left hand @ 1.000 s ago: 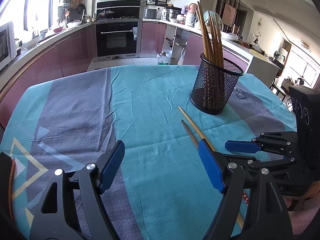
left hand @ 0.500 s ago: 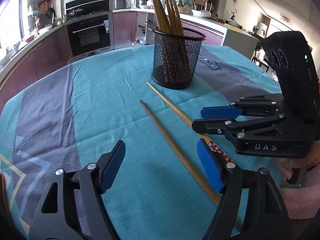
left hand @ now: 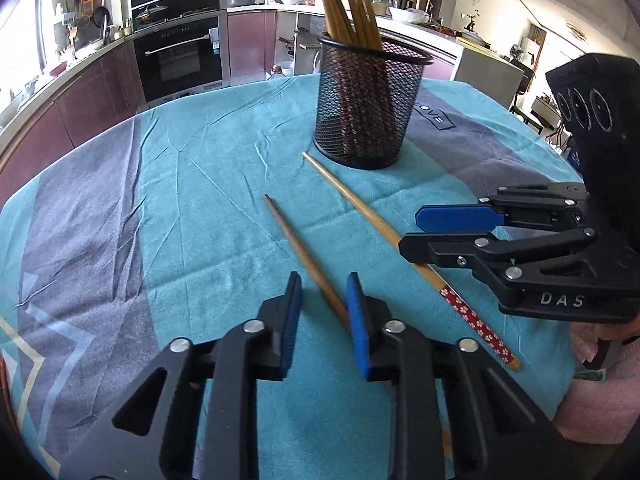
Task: Organize utensils
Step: 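Move both open tools back toward the last loose chopsticks on the cloth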
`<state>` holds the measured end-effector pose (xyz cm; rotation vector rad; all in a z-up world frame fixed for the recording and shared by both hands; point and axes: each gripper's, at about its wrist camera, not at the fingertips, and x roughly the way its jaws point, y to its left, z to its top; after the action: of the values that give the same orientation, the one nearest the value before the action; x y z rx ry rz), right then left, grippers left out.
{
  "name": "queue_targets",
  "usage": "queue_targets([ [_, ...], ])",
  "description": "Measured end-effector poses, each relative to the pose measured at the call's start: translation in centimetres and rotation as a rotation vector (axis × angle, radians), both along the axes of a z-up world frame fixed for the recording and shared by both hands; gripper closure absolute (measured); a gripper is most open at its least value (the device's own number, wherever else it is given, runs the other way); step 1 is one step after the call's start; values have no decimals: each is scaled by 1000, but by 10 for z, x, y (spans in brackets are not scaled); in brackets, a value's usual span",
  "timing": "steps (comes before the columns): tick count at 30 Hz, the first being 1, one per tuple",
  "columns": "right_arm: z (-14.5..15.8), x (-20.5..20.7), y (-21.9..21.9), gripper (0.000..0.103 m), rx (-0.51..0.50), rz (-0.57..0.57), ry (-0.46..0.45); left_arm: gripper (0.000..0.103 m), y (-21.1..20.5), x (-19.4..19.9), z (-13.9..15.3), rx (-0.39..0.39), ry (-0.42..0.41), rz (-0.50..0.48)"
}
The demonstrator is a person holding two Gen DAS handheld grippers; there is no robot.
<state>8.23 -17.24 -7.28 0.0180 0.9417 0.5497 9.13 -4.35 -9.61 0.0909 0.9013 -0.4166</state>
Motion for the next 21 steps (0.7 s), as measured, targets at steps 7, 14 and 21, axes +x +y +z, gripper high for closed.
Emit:
queue_targets([
  [7,0,9,10,74,-21,6,-16,89,3,15,-1,-16,6,22],
  [14,0,22,23,74,-56,16,-34,87,5,22,-1,-10,8,61],
  [21,-2,29,32,75,-83,19,-53,84,9,28,-2,-11,15,79],
])
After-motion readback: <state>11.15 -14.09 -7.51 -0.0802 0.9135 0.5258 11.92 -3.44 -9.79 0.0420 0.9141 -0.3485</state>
